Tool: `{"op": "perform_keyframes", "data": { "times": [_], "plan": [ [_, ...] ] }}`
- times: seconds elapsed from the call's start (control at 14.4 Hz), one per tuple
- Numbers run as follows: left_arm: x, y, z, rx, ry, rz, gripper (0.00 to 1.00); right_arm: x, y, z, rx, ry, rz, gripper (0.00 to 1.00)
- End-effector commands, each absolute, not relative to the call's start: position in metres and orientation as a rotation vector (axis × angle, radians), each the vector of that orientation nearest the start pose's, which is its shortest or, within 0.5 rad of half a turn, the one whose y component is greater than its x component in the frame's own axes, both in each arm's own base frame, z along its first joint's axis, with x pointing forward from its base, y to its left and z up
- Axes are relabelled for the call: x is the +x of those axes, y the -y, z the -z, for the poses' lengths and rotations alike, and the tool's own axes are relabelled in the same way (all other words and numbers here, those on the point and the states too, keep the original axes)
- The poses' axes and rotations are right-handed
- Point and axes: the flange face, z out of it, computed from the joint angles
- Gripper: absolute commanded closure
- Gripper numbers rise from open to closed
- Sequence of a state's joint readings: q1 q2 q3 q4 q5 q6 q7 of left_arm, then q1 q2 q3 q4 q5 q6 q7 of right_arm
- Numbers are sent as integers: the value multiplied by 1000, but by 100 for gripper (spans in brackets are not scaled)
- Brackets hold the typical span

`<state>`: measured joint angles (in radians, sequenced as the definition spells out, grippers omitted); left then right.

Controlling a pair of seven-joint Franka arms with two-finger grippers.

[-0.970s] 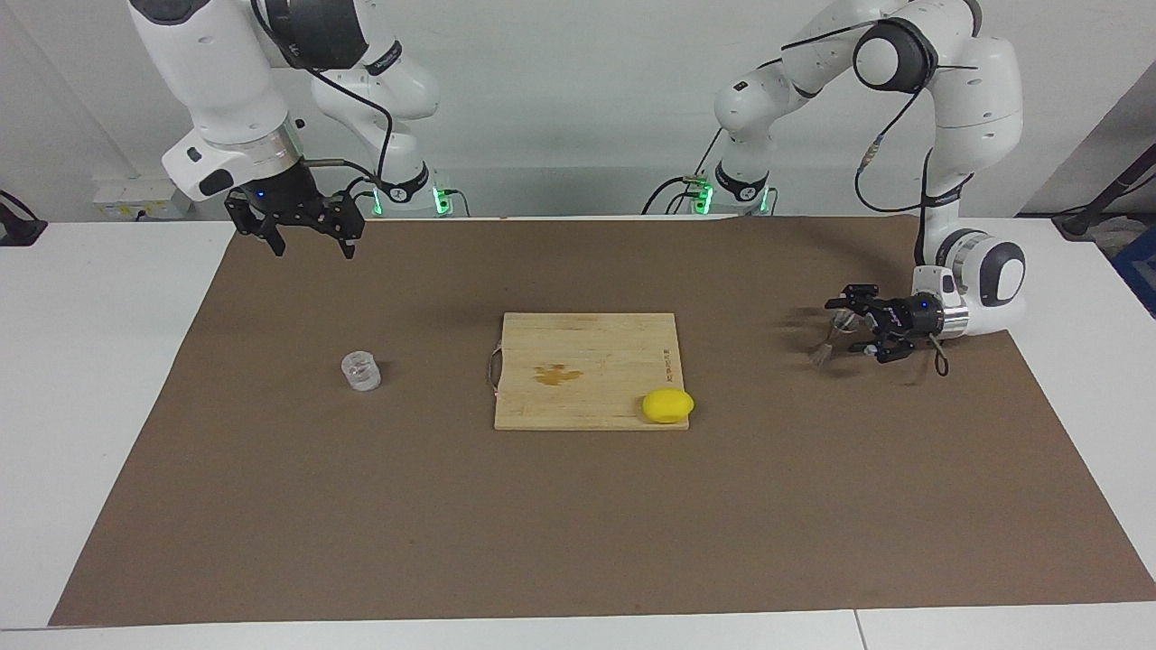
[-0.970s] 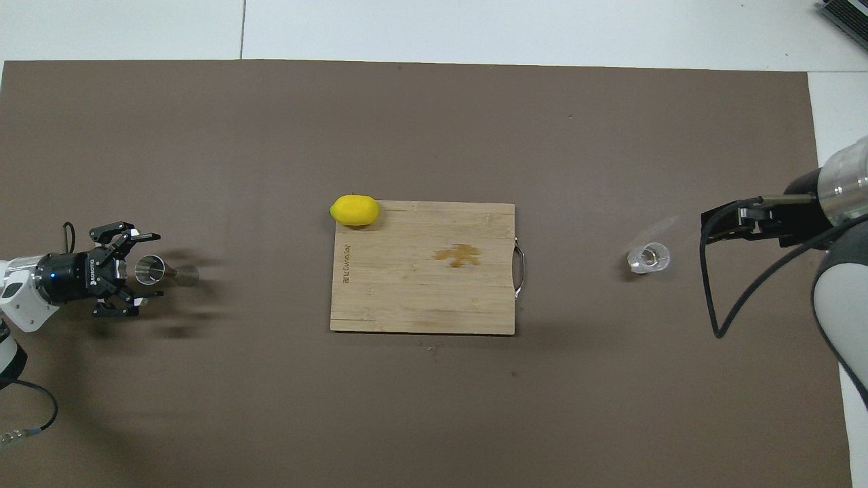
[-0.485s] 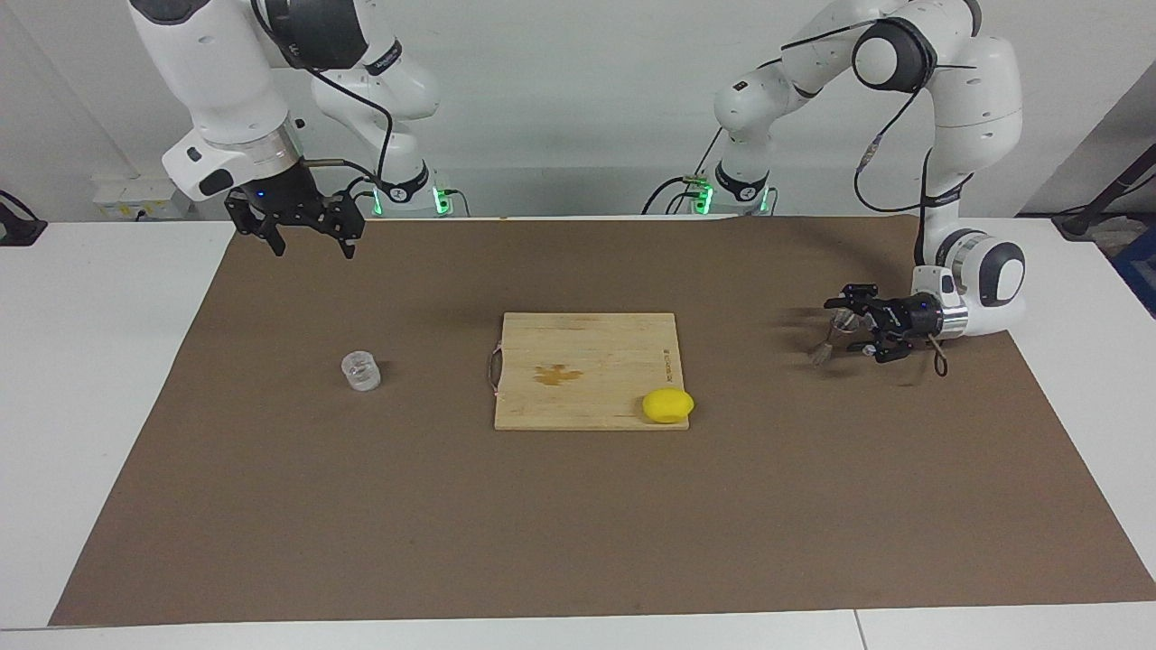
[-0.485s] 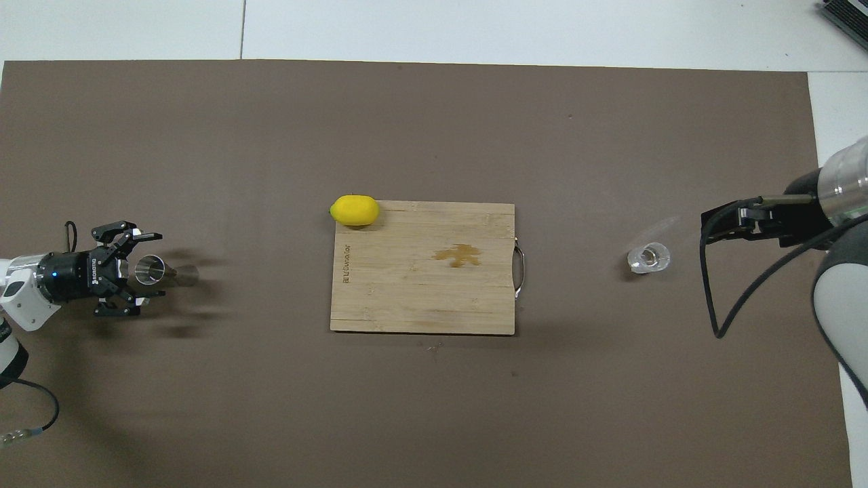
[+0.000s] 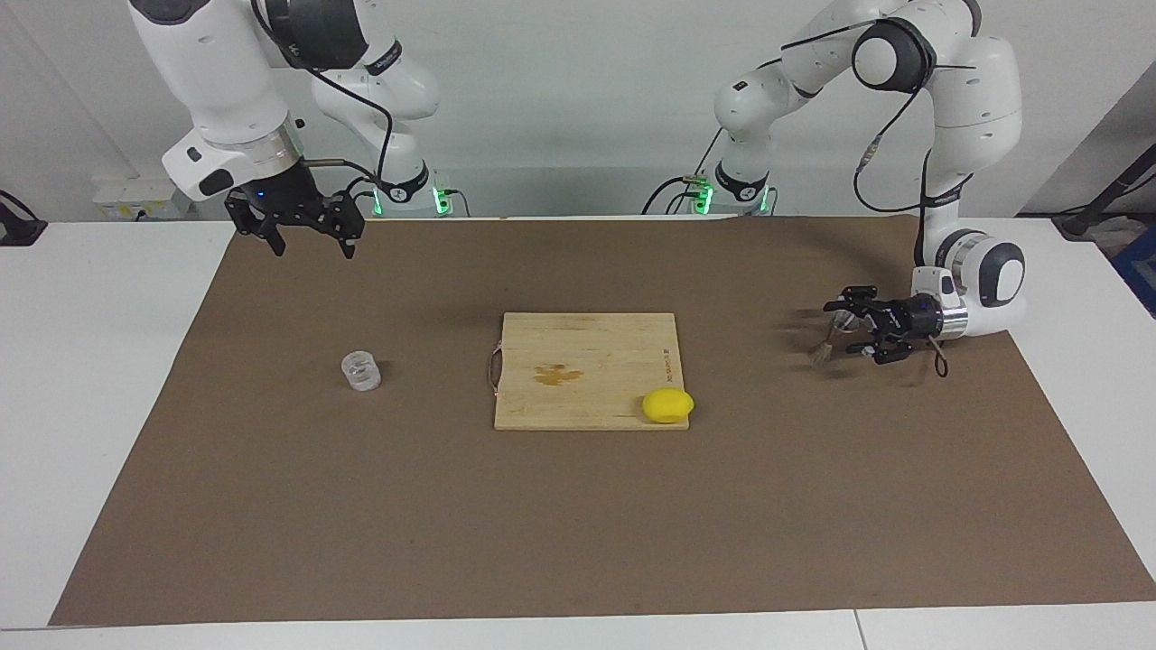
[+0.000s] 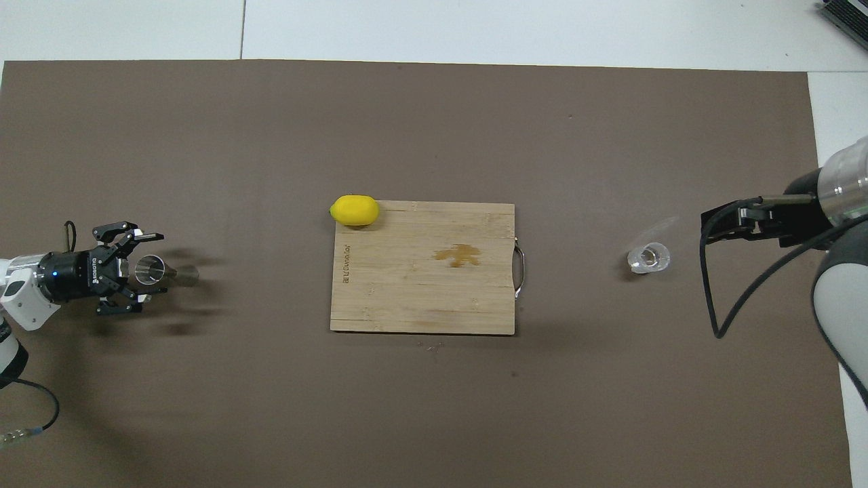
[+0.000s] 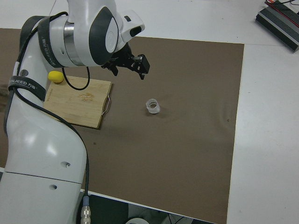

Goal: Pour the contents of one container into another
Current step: 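Close the left gripper around the small metal cup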

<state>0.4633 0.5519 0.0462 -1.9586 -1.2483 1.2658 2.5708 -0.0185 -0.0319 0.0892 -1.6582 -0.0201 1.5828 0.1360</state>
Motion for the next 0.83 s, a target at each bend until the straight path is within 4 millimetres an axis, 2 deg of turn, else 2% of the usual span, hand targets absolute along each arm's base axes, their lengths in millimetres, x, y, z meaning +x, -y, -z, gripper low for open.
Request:
{"op": "perform_keyframes", "data": {
  "times": [0.0, 0.28, 0.42, 0.62, 0.76],
  "plan": [
    [522, -147, -234, 1249, 1168, -1277, 31, 535, -35, -603, -3148, -128, -67, 0],
    [522, -147, -234, 1253, 1165, -1274, 34, 534, -35, -604, -3148, -128, -64, 0],
    [523, -147, -234, 1258, 1160, -1268, 50, 534, -35, -604, -3149, -128, -64, 0],
    [523, -148, -236, 1263, 1160, -1266, 63, 534, -35, -604, -3148, -128, -64, 0],
    [524, -147, -236, 1264, 1163, -1266, 62, 535, -35, -603, -3149, -128, -67, 0]
  ]
}}
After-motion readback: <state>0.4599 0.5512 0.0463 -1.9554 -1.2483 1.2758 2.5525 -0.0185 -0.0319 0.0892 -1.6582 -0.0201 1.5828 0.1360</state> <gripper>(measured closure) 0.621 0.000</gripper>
